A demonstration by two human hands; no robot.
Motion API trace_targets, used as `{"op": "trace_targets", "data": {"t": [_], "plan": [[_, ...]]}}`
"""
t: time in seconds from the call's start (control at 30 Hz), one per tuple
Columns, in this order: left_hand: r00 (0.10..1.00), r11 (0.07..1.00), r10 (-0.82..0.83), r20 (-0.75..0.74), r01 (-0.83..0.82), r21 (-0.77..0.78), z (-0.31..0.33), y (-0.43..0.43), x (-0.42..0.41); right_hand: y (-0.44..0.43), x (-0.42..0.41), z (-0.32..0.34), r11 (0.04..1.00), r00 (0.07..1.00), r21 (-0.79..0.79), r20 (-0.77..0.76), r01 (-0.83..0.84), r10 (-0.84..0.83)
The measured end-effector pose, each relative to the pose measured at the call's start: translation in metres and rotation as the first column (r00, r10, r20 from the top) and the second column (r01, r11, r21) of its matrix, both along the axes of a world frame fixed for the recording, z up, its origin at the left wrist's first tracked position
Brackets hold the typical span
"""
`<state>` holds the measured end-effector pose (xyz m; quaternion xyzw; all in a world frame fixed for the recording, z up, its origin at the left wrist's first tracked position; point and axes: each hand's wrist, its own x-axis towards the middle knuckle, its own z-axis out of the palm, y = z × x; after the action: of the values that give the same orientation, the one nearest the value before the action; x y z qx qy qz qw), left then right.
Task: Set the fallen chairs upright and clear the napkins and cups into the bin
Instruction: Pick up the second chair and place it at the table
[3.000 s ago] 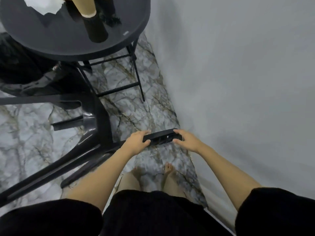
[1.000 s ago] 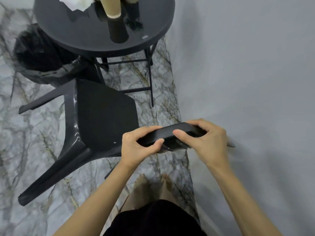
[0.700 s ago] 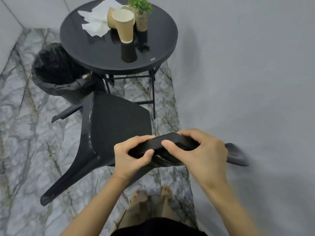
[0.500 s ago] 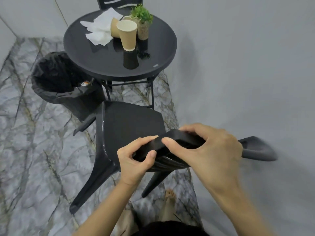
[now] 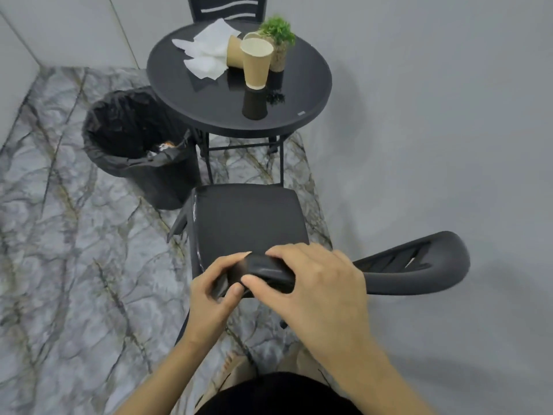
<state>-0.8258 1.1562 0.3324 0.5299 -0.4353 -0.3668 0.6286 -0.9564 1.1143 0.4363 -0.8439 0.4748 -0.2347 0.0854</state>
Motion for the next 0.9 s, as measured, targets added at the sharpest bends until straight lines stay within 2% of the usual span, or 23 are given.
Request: {"op": "trace_targets", "data": {"t": [0.07, 0.2, 0.3, 0.43, 0.5, 0.6, 0.7, 0.9], "plan": [[1.0, 0.999, 0.004, 0.027, -0.003, -0.034, 0.013, 0.012, 0.011, 0.008, 0.007, 0.0, 0.997, 0.998, 0.039, 0.022, -0.062, 0.061], [0.988, 0.99, 0.136, 0.076, -0.132, -0.057, 0.022, 0.04, 0.055, 0.017, 0.008, -0.005, 0.98, 0.989, 0.137, 0.064, -0.143, 0.136], [0.981, 0.983, 0.183, 0.064, -0.184, 0.015, 0.012, 0.071, 0.098, 0.028, 0.015, -0.014, 0.954, 0.97, 0.172, 0.059, -0.244, 0.238], [0.965, 0.949, 0.261, 0.031, -0.263, 0.175, -0.015, 0.115, 0.16, 0.02, 0.018, -0.033, 0.898, 0.911, 0.205, -0.063, -0.389, 0.408], [0.959, 0.933, 0.281, 0.025, -0.28, 0.224, -0.018, 0.125, 0.176, 0.008, 0.012, -0.039, 0.872, 0.888, 0.235, -0.065, -0.429, 0.455], [0.966, 0.934, 0.255, 0.043, -0.258, 0.246, -0.015, 0.126, 0.178, -0.009, 0.005, -0.04, 0.818, 0.864, 0.311, 0.017, -0.483, 0.504], [0.965, 0.936, 0.261, 0.031, -0.26, 0.236, -0.017, 0.125, 0.175, -0.024, -0.004, -0.043, 0.748, 0.855, 0.422, 0.165, -0.512, 0.492], [0.961, 0.94, 0.274, -0.03, -0.261, 0.221, -0.021, 0.123, 0.174, -0.051, -0.033, -0.057, 0.749, 0.869, 0.443, 0.295, -0.492, 0.397]]}}
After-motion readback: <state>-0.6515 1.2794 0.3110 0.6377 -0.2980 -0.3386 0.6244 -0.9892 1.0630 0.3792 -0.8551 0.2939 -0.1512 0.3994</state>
